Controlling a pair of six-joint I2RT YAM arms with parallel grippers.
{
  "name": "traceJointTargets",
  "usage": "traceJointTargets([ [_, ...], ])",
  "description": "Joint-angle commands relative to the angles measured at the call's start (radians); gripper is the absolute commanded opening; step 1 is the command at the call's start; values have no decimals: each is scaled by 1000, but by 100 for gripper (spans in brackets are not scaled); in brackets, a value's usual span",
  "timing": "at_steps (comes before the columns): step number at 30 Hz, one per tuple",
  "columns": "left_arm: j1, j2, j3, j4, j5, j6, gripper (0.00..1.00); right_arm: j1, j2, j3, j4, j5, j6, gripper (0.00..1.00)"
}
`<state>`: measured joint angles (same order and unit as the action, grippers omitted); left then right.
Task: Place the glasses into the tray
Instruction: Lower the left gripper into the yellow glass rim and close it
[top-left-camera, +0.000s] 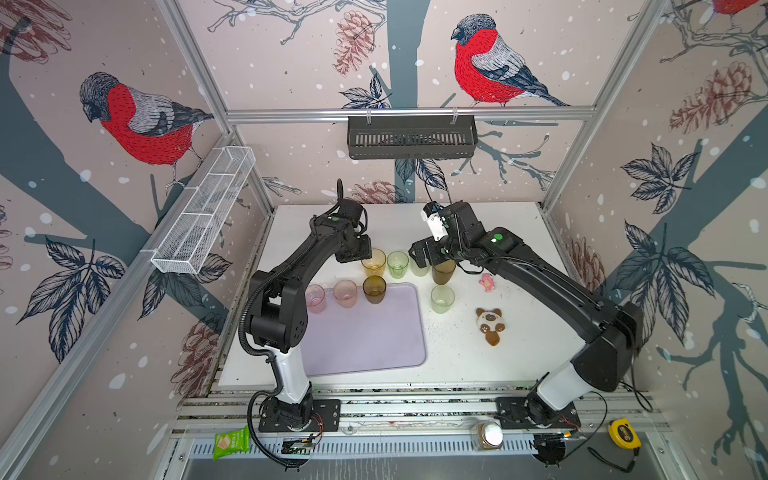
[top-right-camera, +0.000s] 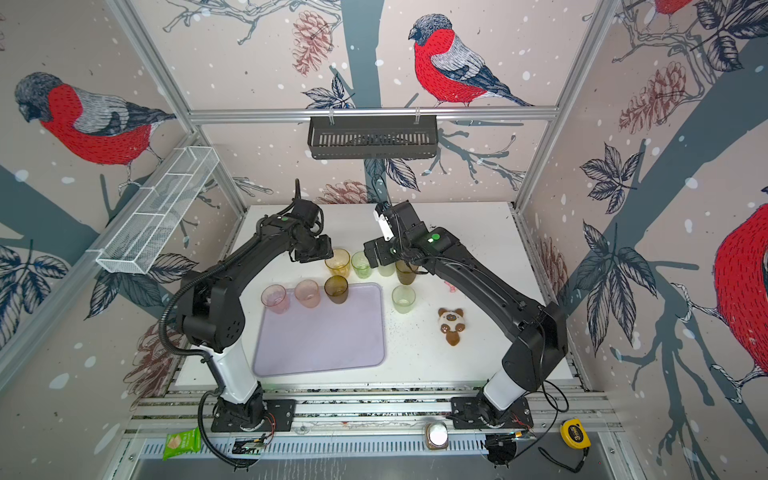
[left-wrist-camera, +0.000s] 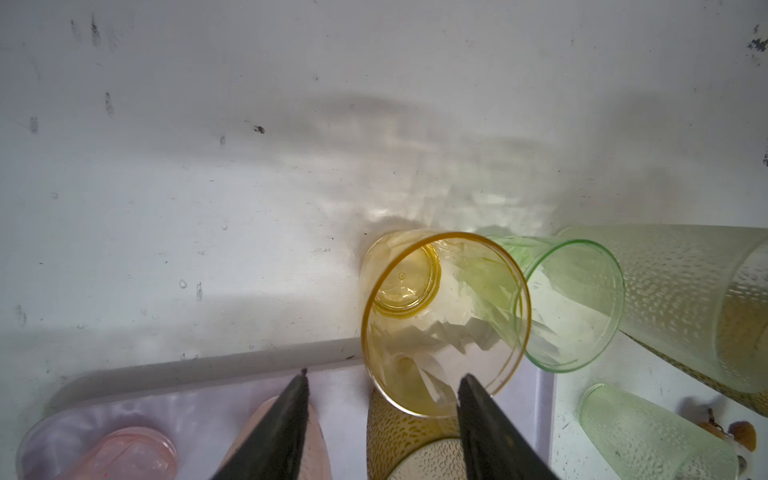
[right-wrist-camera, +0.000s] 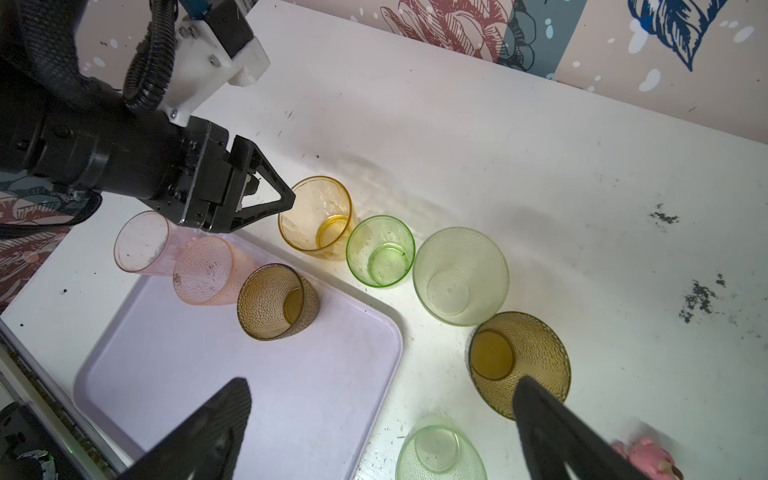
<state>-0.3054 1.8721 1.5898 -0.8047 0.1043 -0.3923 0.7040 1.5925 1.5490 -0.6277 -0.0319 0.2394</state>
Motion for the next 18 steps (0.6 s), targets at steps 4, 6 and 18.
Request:
traceJointTargets([
  [4, -3, 36, 20, -4, -26, 6, 55, -1, -9, -3, 29, -10, 6, 100],
  [6, -2, 49, 24, -1, -26, 7, 54, -2, -9, -3, 30, -10, 6, 100],
  [18, -1, 101, 39, 9, -38, 8, 43, -3, -8, -4, 34, -3, 5, 100],
])
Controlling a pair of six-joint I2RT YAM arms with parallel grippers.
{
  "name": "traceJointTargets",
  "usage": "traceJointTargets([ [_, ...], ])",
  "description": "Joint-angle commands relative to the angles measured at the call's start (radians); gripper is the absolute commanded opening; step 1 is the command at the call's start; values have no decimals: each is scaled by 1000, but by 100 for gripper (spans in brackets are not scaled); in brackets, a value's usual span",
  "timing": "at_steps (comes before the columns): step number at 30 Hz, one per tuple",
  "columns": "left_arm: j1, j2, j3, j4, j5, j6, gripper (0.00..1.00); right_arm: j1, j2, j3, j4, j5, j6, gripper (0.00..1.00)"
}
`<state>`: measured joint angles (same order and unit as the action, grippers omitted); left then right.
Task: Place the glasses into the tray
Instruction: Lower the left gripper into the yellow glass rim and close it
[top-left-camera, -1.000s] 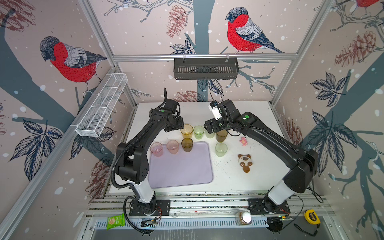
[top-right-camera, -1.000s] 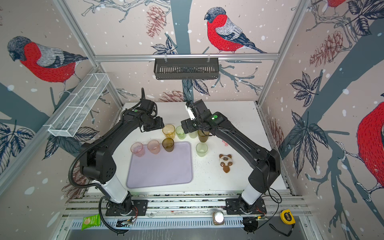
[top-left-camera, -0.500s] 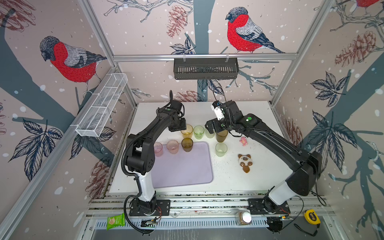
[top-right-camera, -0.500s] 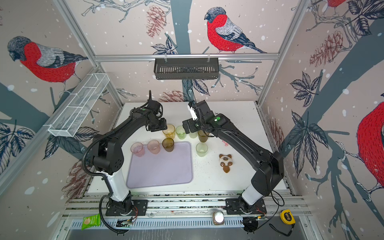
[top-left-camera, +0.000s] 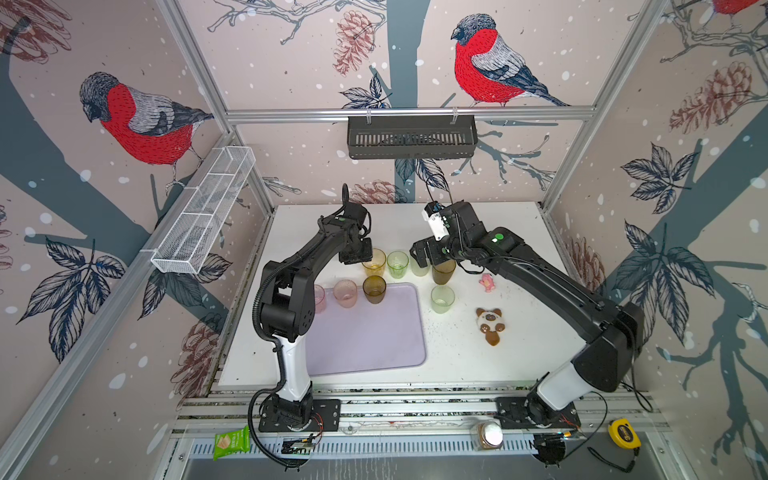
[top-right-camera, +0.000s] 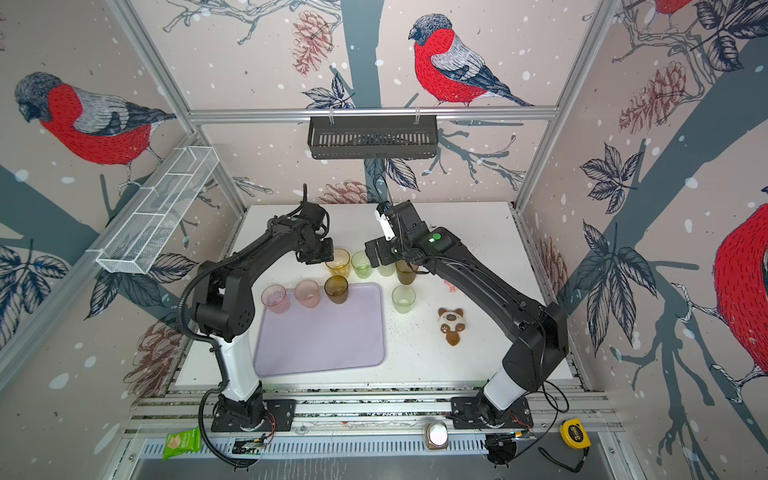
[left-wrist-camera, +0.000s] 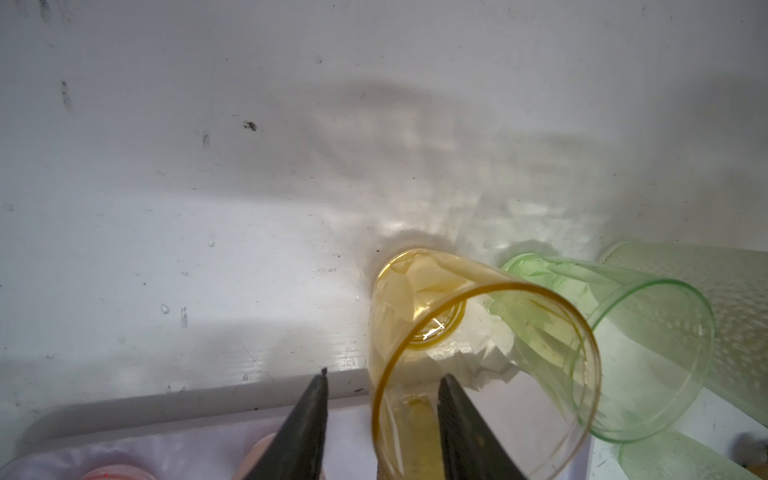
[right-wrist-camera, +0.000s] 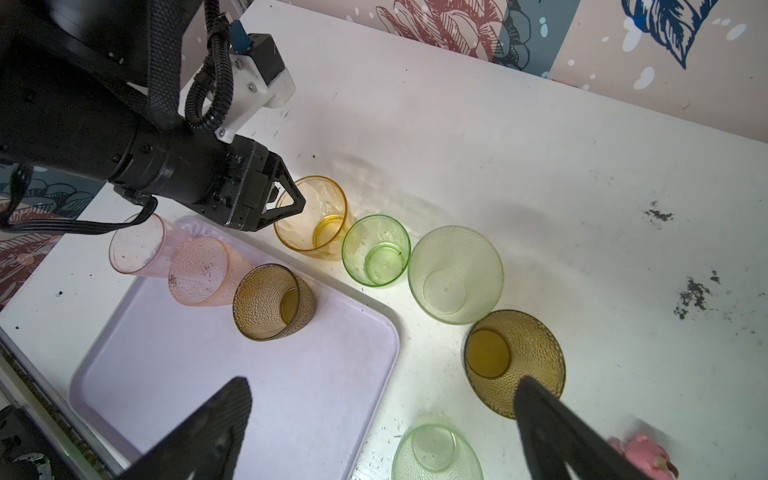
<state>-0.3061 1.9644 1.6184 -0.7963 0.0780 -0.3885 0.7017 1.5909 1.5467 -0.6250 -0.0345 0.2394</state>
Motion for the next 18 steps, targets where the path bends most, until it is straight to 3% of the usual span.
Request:
traceJointTargets([
  [1, -1, 11, 12, 0, -14, 5, 41, -1, -6, -2, 31, -1, 6, 100],
  [18, -2, 23, 5, -4, -27, 8, 21, -1, -9, -4, 44, 8, 7, 100],
])
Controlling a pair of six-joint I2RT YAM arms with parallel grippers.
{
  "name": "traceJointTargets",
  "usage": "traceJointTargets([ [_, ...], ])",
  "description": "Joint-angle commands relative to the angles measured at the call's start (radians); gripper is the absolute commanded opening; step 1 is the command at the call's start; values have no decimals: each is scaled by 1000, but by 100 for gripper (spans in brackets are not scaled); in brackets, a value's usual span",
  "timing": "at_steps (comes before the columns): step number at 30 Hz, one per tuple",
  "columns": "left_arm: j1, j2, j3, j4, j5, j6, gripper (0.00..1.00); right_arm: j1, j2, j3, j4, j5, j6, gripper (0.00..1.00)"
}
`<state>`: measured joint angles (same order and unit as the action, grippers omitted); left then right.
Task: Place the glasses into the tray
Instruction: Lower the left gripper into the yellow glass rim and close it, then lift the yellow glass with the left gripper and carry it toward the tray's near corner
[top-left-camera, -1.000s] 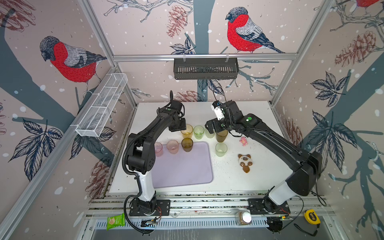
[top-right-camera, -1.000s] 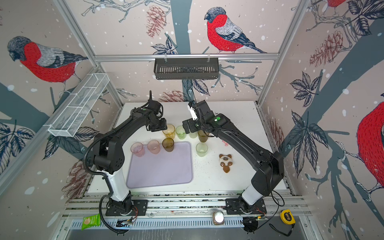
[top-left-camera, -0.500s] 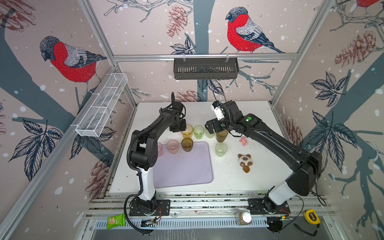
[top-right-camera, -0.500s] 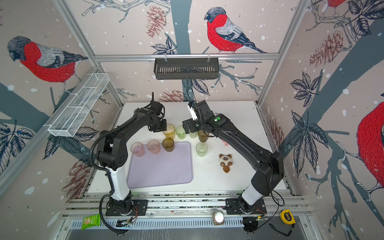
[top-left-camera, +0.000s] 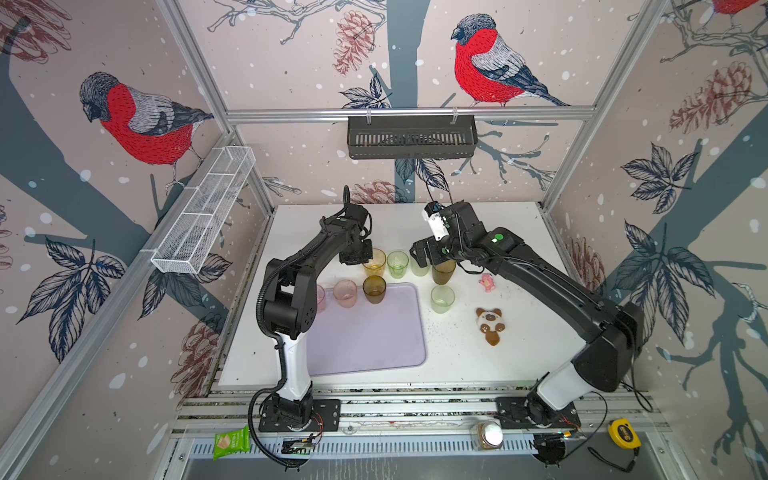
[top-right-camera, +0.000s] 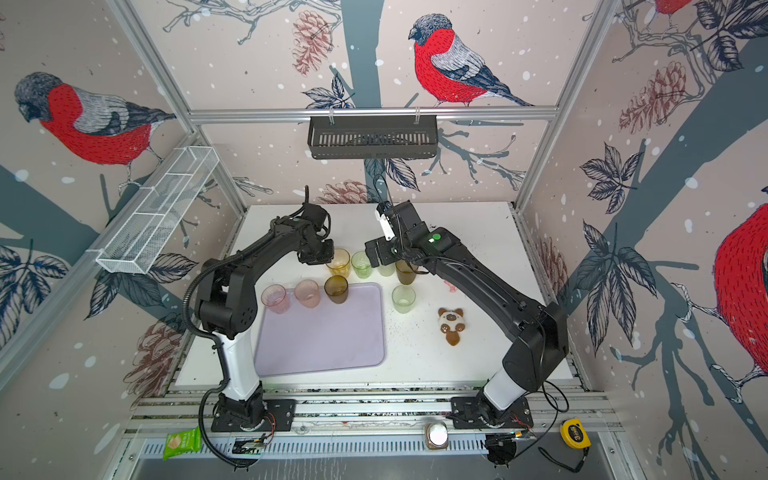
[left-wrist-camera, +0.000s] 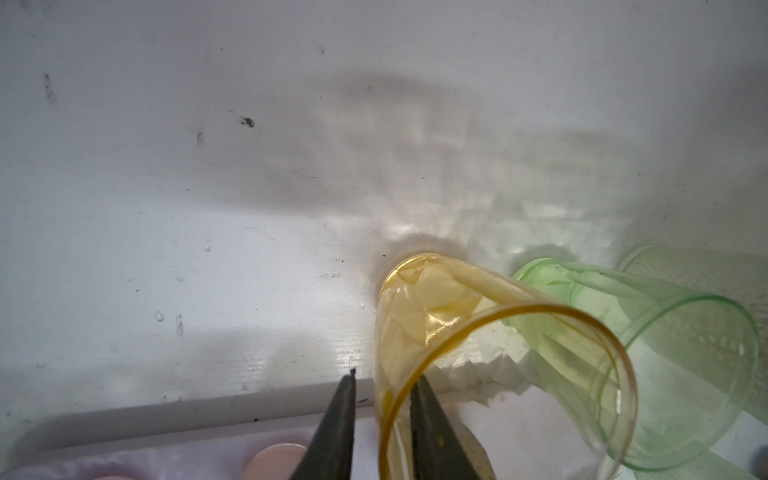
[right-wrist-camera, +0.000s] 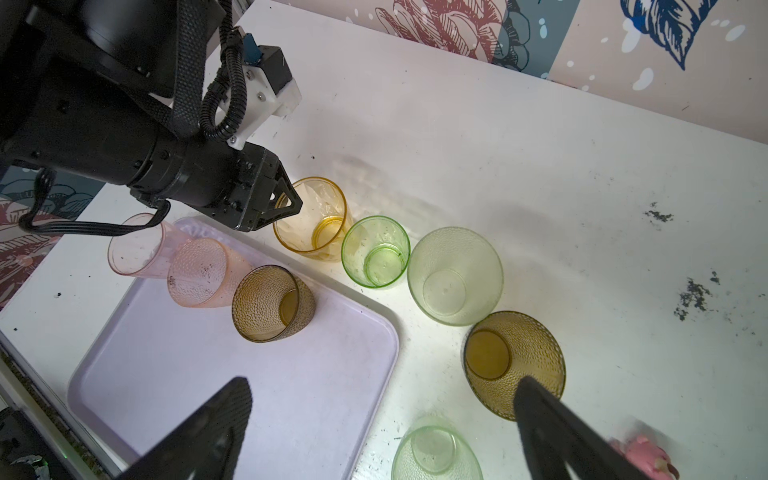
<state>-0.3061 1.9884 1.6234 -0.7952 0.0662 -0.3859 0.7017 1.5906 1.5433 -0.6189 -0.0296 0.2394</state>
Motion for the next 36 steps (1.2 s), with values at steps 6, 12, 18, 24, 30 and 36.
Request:
traceJointTargets([
  [6, -1, -3, 3, -7, -20, 6, 17, -1, -8, 3, 42, 3, 9, 100],
  [12, -1, -7, 3, -11, -25, 6, 14, -1, -9, 3, 41, 5, 9, 100],
  [18, -1, -10, 1, -13, -29, 7, 11, -1, -16, 0, 45, 5, 8, 100],
  [24, -1, -18, 3, -19, -41, 5, 8, -1, -23, -5, 48, 7, 11, 100],
  [30, -1, -30, 10, -33, -62, 1, 5, -1, -37, -18, 57, 8, 11, 100],
  [36, -1, -50, 25, -55, -96, -1, 2, 1, -53, -30, 64, 9, 15, 100],
])
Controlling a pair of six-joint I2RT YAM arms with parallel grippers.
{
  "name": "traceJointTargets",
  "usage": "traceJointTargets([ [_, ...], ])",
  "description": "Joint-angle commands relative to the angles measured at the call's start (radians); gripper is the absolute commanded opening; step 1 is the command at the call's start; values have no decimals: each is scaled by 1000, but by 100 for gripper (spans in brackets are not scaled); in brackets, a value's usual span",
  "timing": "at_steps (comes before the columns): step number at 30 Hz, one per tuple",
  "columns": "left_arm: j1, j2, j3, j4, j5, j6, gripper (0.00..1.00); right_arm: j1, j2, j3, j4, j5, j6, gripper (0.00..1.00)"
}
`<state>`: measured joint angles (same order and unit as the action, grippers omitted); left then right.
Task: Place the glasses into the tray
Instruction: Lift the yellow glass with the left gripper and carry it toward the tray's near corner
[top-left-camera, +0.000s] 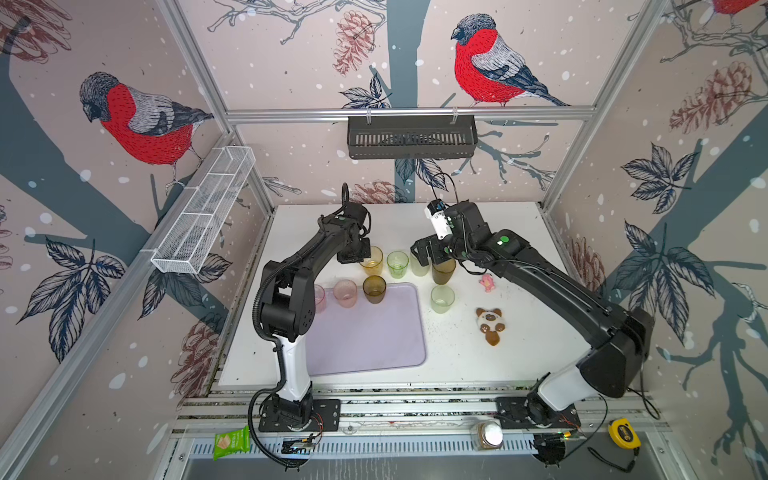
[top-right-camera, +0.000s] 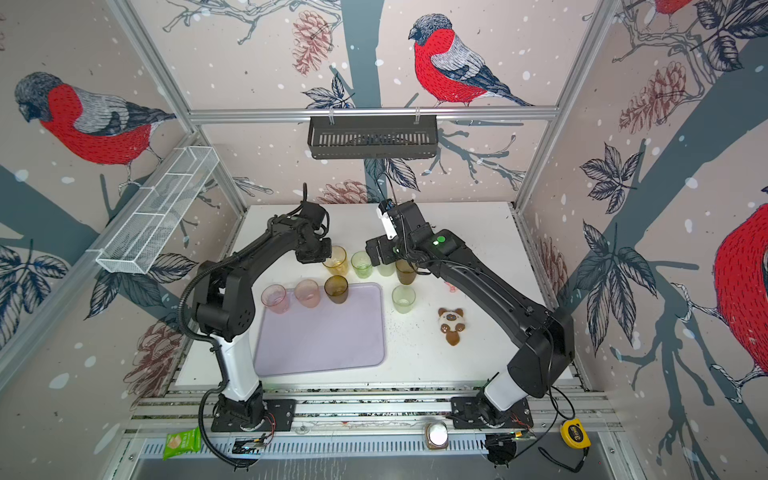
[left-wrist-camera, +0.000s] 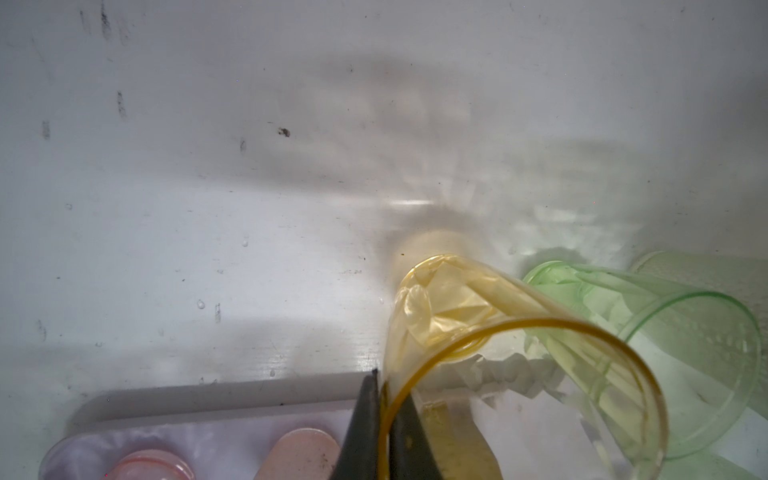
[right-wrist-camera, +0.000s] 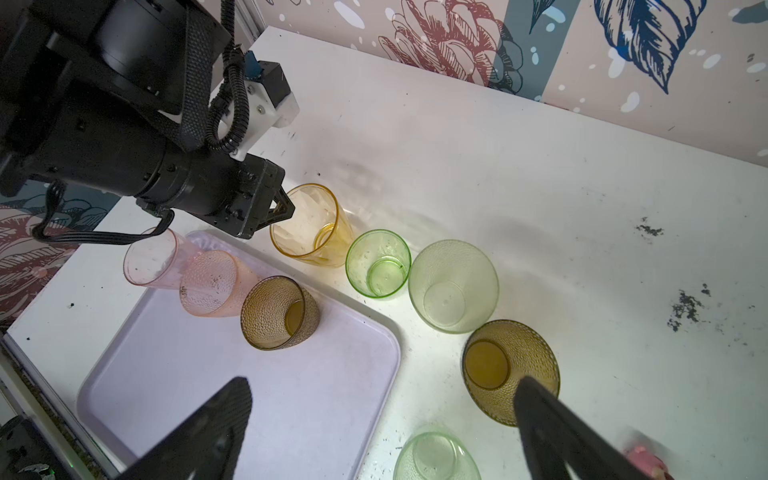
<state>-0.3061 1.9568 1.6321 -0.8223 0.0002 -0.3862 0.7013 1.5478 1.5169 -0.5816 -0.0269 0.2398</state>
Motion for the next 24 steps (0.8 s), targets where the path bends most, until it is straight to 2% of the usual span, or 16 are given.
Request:
traceJointTargets([
  [1, -1, -22, 19, -34, -35, -1, 2, 0, -14, -5, 27, 7, 14, 100],
  [10, 1, -85, 37, -76, -63, -15, 0, 7, -43, -28, 43, 10, 16, 100],
  [24, 5, -269, 16, -175, -109, -36, 0, 18, -64, -44, 60, 4, 7, 100],
])
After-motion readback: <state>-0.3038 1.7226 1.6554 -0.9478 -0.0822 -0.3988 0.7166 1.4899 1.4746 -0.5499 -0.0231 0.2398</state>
